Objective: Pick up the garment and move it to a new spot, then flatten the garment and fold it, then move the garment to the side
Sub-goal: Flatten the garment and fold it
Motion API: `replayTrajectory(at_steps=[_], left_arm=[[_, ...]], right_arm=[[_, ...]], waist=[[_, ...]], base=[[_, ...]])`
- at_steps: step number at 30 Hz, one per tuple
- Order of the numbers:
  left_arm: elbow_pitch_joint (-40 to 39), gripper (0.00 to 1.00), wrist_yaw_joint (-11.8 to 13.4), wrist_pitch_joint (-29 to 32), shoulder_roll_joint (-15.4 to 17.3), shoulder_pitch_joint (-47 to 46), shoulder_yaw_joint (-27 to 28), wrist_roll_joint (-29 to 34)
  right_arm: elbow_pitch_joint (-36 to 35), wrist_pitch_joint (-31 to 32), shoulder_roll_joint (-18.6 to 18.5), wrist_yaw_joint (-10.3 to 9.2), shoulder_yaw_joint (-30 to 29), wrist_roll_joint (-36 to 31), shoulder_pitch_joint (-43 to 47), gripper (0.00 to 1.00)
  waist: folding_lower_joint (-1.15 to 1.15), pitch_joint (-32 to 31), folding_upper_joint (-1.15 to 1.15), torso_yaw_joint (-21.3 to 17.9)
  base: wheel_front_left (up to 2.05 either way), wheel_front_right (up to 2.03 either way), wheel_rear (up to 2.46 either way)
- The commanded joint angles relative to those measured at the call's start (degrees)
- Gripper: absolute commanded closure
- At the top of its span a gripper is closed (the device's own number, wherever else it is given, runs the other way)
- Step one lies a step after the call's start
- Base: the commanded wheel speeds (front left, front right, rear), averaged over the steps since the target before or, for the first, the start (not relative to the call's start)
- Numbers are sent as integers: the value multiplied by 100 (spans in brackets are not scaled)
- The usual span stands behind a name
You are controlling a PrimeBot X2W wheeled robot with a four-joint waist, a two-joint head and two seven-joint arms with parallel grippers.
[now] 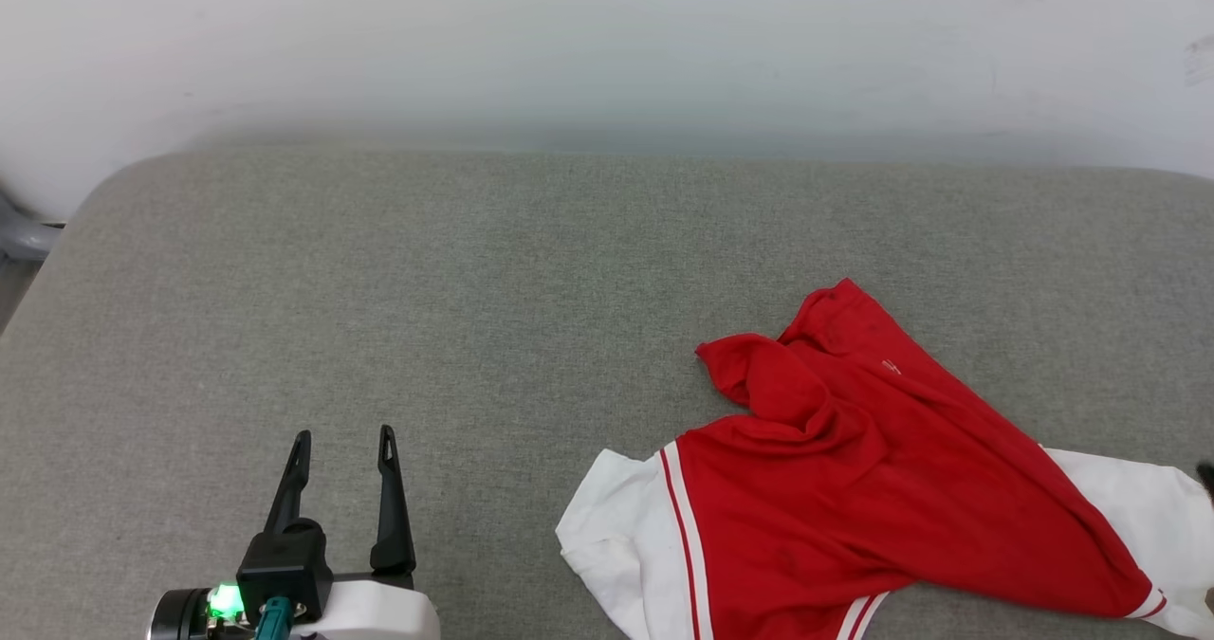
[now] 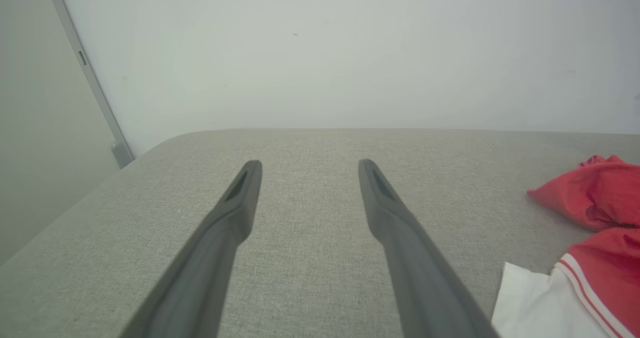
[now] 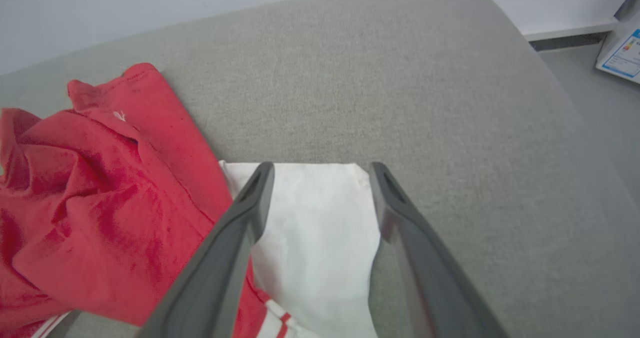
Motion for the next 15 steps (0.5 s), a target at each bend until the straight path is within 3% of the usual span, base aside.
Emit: replayTrajectory(at_steps=[1, 7, 15], left_arm=[[-5, 0, -24, -15, -4, 43, 27, 42], [-40, 0, -69, -15, -3, 30, 35, 83], [-127, 0, -40, -15, -3, -135, -86, 63]], right_arm=[[-264, -52, 36, -4, -142, -161, -159, 0], [-1440, 480, -10, -4, -196, -755, -565, 0], [-2328, 2480, -291, -5, 911, -1027, -1566, 0]], waist=[[1, -35, 0, -14], [1, -35, 0, 46], [1, 293, 0, 219]], base=[[0, 0, 0], [0, 0, 0], [0, 0, 0]])
